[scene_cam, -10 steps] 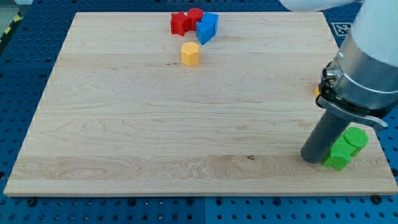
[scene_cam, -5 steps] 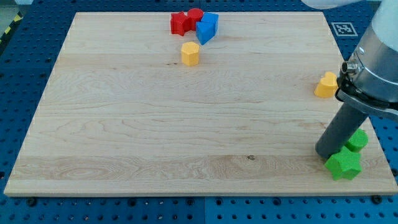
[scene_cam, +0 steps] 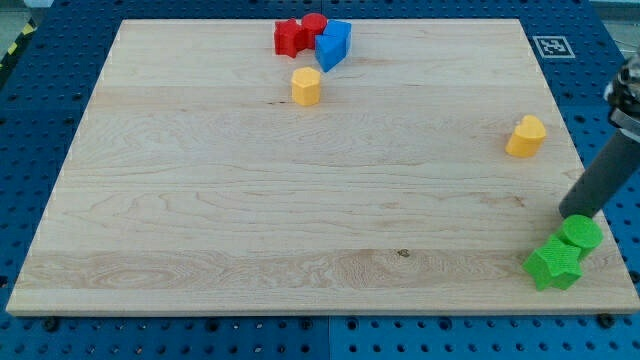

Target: Move the green blocks to the bottom right corner

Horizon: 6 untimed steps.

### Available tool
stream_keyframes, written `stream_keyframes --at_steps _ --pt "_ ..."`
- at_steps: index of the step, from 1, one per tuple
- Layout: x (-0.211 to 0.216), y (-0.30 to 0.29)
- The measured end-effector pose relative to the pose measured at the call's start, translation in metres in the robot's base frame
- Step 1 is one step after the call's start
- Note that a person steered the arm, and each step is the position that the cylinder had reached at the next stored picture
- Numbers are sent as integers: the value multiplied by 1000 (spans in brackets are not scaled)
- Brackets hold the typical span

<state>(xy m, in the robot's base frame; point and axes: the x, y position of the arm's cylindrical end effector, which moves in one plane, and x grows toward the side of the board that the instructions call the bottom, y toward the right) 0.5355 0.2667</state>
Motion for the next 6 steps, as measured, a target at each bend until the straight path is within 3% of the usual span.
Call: stream_keyframes --at_steps 5,6 --pt "20 -3" --pt "2 -16"
